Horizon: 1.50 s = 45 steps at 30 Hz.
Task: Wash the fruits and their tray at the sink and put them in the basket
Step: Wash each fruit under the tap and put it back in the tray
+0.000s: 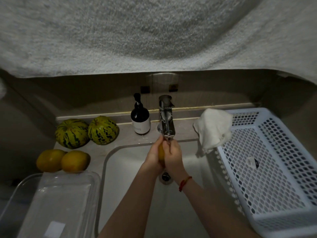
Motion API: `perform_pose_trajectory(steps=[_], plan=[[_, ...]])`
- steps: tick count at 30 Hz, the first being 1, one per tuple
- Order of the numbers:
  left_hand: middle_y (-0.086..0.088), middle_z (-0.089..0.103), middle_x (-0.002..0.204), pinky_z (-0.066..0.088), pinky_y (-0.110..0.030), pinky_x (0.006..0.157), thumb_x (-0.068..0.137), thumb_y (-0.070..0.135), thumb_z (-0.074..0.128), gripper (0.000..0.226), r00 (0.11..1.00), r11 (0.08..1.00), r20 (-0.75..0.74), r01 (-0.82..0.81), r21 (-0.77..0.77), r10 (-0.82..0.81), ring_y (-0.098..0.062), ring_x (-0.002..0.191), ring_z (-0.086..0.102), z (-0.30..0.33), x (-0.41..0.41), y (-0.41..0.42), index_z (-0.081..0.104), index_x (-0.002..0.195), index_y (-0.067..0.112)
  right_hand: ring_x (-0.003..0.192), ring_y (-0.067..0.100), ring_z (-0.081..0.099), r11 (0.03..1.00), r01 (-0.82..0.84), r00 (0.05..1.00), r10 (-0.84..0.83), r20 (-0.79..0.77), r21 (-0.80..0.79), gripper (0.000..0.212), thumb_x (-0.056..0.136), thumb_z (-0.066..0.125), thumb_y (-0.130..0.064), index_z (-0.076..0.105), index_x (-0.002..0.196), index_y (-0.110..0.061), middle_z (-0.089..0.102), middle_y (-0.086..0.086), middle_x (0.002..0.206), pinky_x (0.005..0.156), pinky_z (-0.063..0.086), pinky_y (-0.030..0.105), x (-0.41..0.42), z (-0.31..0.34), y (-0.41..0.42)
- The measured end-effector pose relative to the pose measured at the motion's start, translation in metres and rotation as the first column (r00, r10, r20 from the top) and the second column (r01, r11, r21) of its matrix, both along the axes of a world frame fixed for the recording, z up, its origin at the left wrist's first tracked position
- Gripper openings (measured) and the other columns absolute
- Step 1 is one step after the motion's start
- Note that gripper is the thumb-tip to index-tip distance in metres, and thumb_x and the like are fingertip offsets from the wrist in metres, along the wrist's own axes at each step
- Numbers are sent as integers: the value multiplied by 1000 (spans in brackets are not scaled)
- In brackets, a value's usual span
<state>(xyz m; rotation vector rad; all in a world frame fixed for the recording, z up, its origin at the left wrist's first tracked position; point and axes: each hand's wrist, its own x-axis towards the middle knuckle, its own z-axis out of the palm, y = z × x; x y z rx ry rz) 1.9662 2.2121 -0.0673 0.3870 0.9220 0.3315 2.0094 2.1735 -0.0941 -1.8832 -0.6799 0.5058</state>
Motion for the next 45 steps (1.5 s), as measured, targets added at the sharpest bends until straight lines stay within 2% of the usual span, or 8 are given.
perform_pose_trajectory(steps=[5, 8, 14, 22, 30, 37, 42, 45], plan=[[-17, 62, 106, 50, -43, 89, 88, 41, 59, 36, 968, 995, -249, 34, 92, -10, -33, 95, 60, -5, 8, 2, 57, 107, 10, 89, 23, 57, 987, -146, 961, 159, 227, -74, 27, 101, 35, -15, 60, 103, -4, 61, 12, 94, 75, 40, 24, 17, 4, -24], [-20, 55, 111, 49, -33, 57, 90, 47, 53, 44, 967, 993, -247, 82, 86, -58, -30, 82, 55, -4, 13, 1, 51, 118, 13, 73, 22, 60, 993, -64, 960, 87, 264, -96, 37, 101, 31, -23, 61, 85, -10, 62, 9, 77, 64, 44, 23, 43, 35, -26], [-15, 53, 110, 47, -39, 63, 90, 34, 57, 36, 993, 998, -119, -17, -57, 10, -29, 87, 54, -6, 16, 1, 46, 119, 16, 57, 12, 47, 999, -29, 982, 31, 188, -18, 43, 93, 43, -50, 46, 61, -22, 49, -4, 59, 56, 38, 29, 75, 114, 9], [-17, 48, 119, 46, -49, 80, 86, 23, 63, 43, 995, 990, -88, -66, -125, 56, -36, 99, 50, -6, 6, 4, 45, 125, 16, 95, 27, 58, 988, -136, 977, 123, -174, -67, 30, 90, 58, -30, 60, 99, -1, 62, 21, 100, 87, 45, 39, 66, 132, 24], [-18, 46, 123, 50, -43, 70, 90, 29, 61, 40, 975, 992, -207, 96, 81, -77, -34, 101, 51, -12, -3, 0, 43, 123, 15, 61, 11, 46, 1000, -20, 994, 19, 109, 15, 31, 97, 43, -36, 40, 67, -27, 45, -7, 63, 60, 39, 28, 50, 97, 0], [-19, 47, 124, 44, -30, 57, 91, 26, 60, 36, 828, 843, -550, 369, 392, -107, -33, 96, 50, -18, -6, -11, 46, 121, 13, 77, 30, 56, 936, -45, 998, 25, -62, -350, 34, 97, 37, -15, 52, 68, -7, 58, 18, 76, 68, 43, 33, 28, 16, -46], [-17, 47, 117, 47, -33, 55, 93, 25, 57, 38, 880, 868, -454, 328, 374, -137, -23, 76, 52, -6, -4, -16, 45, 126, 11, 77, 21, 50, 934, -76, 993, 39, -113, -348, 24, 98, 41, -20, 55, 85, -4, 62, 19, 93, 58, 32, 25, 25, 11, -44], [-21, 47, 129, 49, -47, 77, 95, 23, 53, 41, 895, 891, -420, 308, 334, -152, -37, 101, 53, 0, -3, -17, 42, 131, 8, 80, 22, 53, 943, -95, 984, 41, -171, -319, 19, 99, 41, -26, 46, 91, -9, 54, 13, 92, 67, 44, 27, 23, 13, -39]])
